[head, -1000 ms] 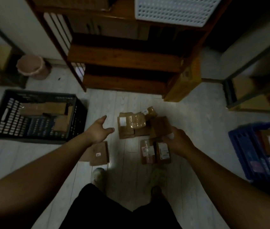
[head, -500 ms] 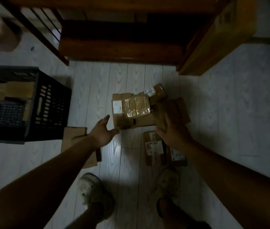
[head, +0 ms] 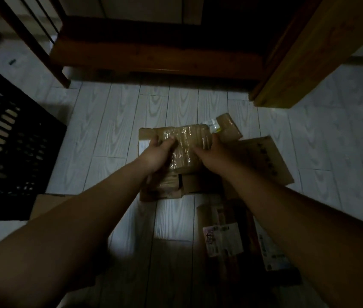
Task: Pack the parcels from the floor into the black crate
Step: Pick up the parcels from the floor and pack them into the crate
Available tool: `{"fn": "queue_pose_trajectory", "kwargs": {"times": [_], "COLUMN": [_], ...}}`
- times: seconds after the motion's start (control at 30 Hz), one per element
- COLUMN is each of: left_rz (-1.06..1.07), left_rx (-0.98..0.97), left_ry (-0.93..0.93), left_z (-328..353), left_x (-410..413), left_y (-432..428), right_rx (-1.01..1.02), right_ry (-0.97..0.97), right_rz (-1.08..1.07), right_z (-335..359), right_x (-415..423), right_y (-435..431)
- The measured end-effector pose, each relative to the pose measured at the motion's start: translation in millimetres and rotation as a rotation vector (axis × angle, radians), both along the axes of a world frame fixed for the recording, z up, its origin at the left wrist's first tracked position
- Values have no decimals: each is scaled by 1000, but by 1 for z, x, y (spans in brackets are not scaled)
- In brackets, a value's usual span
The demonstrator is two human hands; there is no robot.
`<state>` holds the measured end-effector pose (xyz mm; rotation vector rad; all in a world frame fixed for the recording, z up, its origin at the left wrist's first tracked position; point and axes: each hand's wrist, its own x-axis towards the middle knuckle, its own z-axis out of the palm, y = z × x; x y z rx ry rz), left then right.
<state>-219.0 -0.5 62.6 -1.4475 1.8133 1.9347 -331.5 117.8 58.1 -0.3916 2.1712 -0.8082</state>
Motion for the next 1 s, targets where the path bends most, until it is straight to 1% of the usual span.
{"fn": "queue_pose_trajectory", "kwargs": {"times": [0.1,0.23,0.37,0.47,0.53,0.67,0.87,1.0], "left_rz": [9,3,-3,-6,12,33,46,37], "left_rx": [52,3,-61,-87,-105,-79,-45,-87], "left_ry": [60,66,152,240,265,300,335,357], "left_z": [-17,-23,3,36,72,175,368,499], "left_x": [-1,-2,-3,2,9,27,60,89], "left_y": [6,17,18,9,4,2,-5,-7], "right_rx": [-58,-135,-188,-248,-284,-337,-377,-434], "right_ry": [-17,-33,5,42,66,35,15,-2], "right_rz": [-52,-142,-191,-184,-170,-125,-107,-148], "right_z": [-21,-24,-2,33,73,182,375,500], "right_x": [1,14,21,19,20,33,65,100], "right_y": [1,8,6,0,-2,-5,1,2]}}
